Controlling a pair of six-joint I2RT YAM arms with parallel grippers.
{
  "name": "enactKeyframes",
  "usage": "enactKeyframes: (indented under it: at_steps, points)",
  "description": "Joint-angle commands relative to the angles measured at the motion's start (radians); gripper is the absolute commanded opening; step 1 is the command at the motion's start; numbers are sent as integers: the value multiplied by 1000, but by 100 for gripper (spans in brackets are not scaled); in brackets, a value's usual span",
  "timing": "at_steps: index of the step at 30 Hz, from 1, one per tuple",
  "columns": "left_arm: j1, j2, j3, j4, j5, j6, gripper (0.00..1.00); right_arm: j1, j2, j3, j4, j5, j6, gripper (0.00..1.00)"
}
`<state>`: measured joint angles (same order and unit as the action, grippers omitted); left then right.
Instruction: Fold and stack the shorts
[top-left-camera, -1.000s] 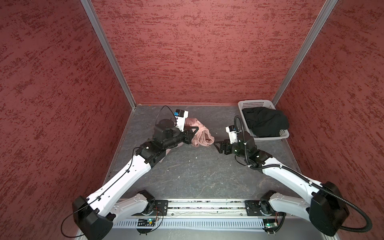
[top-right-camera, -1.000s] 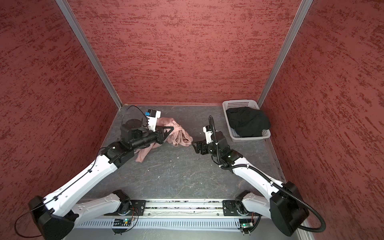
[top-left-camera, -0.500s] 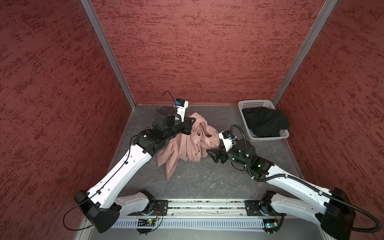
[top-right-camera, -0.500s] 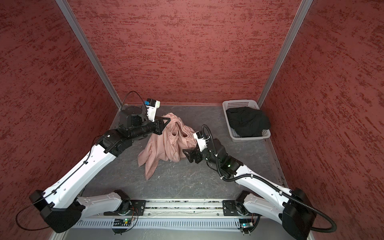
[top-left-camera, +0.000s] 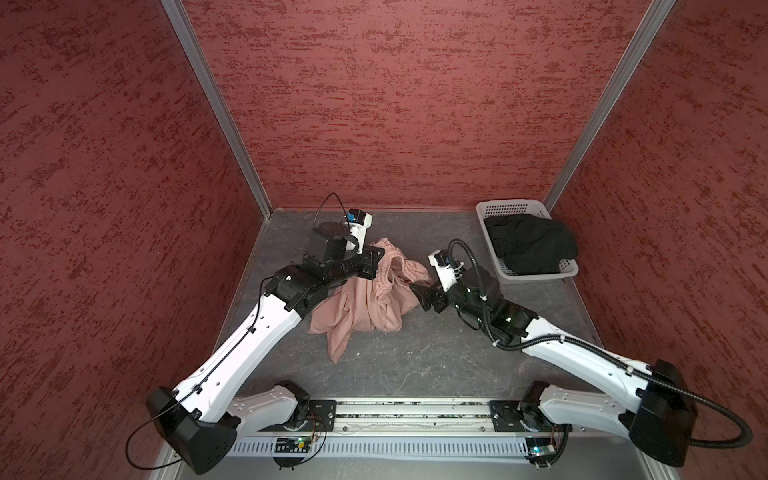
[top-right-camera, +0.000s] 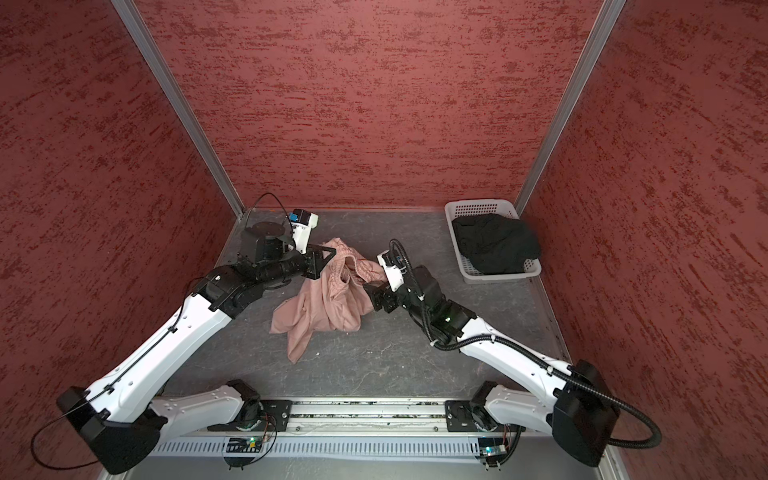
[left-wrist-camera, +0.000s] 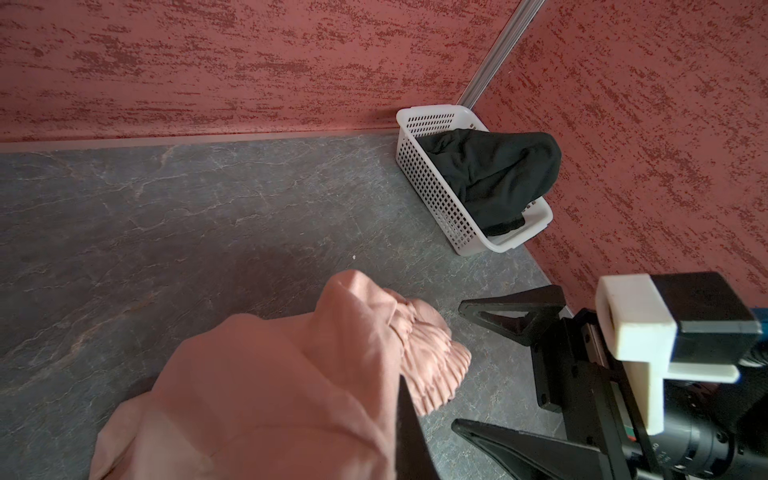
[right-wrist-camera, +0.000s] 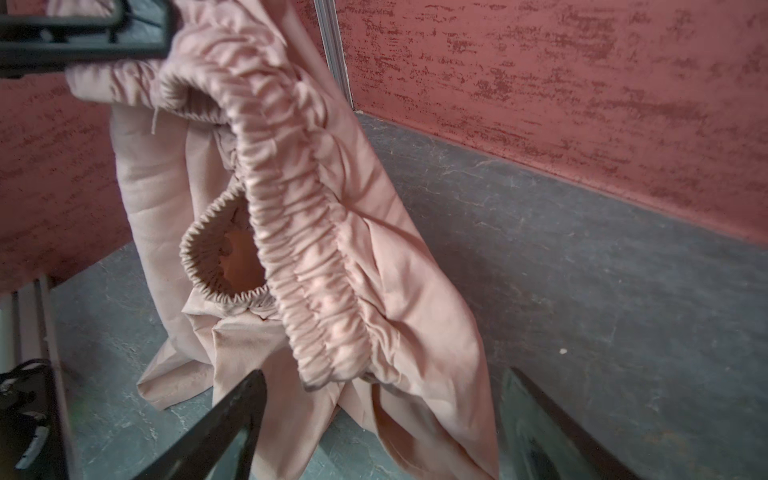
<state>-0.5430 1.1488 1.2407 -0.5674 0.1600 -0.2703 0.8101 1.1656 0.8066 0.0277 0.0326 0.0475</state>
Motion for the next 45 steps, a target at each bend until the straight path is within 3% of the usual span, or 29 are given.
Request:
enactKeyframes:
  at_steps: [1, 5, 11, 17, 21, 23, 25, 27, 28, 29, 30, 34, 39, 41, 45]
  points:
    - [28, -15, 29, -20, 18, 35, 0, 63, 12, 50, -98, 133, -175, 92]
    - [59, -8, 66, -61, 38, 49, 0, 112, 50, 67, -104, 236, -266, 92]
    - [60, -31, 48, -61, 75, 31, 0, 116, 161, 103, 64, 313, -314, 93]
    - [77, -29, 59, -83, 150, 33, 0, 116, 273, 95, 293, 437, -466, 92]
    - [109, -28, 62, -82, 220, 27, 0, 116, 316, 93, 386, 386, -538, 76]
    - [140, -21, 61, -90, 253, 28, 0, 116, 312, 111, 362, 320, -512, 54]
    - [182, -10, 51, -87, 267, 33, 12, 116, 292, 125, 310, 262, -463, 25]
    - [217, 8, 41, -81, 228, 49, 23, 115, 245, 137, 227, 200, -394, 2]
    - [234, 23, 42, -81, 210, 62, 46, 111, 230, 156, 161, 173, -345, 0]
    - [245, 39, 48, -85, 192, 76, 82, 105, 219, 185, 86, 144, -297, 0]
    - [255, 60, 63, -98, 168, 91, 100, 93, 214, 227, -9, 107, -234, 0]
    - [265, 115, 129, -144, 110, 126, 99, 37, 226, 389, -302, -2, -12, 0]
    - [245, 62, 101, -189, 77, 103, 99, -89, 278, 503, -435, -130, 176, 0]
    - [215, 15, 55, -196, 68, 86, 99, -151, 331, 536, -448, -146, 206, 0]
    - [45, -77, -73, -172, 45, 91, 99, -251, 429, 587, -427, -232, 227, 0]
